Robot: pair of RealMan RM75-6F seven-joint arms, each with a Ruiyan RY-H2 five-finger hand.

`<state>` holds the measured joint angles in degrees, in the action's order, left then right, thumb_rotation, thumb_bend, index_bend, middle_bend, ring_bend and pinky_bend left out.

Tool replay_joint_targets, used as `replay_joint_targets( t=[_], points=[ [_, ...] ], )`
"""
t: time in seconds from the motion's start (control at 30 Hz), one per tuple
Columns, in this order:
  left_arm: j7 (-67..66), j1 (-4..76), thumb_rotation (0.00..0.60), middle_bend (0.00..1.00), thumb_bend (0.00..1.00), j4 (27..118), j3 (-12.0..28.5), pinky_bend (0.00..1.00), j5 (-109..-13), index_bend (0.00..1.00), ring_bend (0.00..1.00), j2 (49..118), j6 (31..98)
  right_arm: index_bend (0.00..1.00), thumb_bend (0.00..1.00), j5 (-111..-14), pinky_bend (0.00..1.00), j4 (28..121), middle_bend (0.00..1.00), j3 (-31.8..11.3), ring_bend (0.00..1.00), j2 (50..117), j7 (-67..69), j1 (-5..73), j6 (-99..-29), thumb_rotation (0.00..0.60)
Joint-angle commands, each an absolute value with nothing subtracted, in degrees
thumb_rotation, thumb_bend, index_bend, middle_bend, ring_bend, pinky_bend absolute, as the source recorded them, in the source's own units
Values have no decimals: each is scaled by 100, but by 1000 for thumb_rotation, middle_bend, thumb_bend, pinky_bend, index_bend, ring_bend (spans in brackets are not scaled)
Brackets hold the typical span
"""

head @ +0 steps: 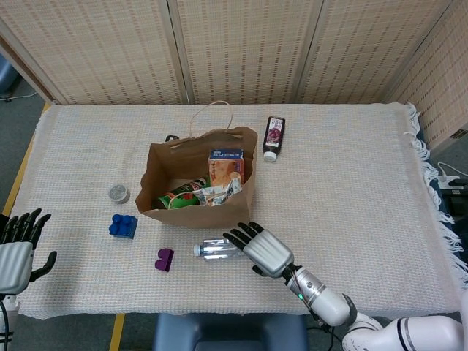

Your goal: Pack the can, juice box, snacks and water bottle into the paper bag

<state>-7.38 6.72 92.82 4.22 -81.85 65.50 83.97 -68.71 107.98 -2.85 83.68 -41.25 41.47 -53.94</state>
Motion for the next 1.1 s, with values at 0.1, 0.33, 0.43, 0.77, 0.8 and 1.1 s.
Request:
replay_joint_targets(
  t=[0.1, 0.33, 0.43, 0.77, 0.8, 1.1],
  points=[
    [-731, 674, 600, 0, 374, 9281, 422, 0, -8187, 100, 0, 6547, 8394, 0, 146, -6301, 154, 10508, 122, -340, 50, 8811, -4605, 4382, -5354, 600],
    [-730, 676, 600, 0, 375, 9284, 421, 0, -8184, 99, 0, 6545, 8388, 0, 147, -5560, 154, 10121, 122, -417, 50, 9253, -4917, 4644, -5333, 600],
    [-726, 675, 600, 0, 375, 9284, 420, 0, -8185, 100, 0, 6544, 8389, 0, 146, -5292, 159, 9908, 122, -428, 50, 9464, -5048, 4763, -5353, 600],
    [-684, 677, 600, 0, 374, 9275, 419, 0, -8191, 101, 0, 6537, 8382, 341, 204, -4958, 530, 9450, 395, -440, 404, 9936, -5121, 4982, -5524, 600],
    [-679, 678, 600, 0, 374, 9276, 418, 0, -8193, 101, 0, 6535, 8381, 446, 232, -5023, 590, 9468, 467, -418, 487, 9911, -5089, 4972, -5551, 600],
    [-682, 680, 600, 0, 375, 9273, 416, 0, -8197, 101, 0, 6535, 8379, 587, 269, -5741, 639, 10223, 556, -293, 580, 9133, -4454, 4735, -5789, 600]
  ],
)
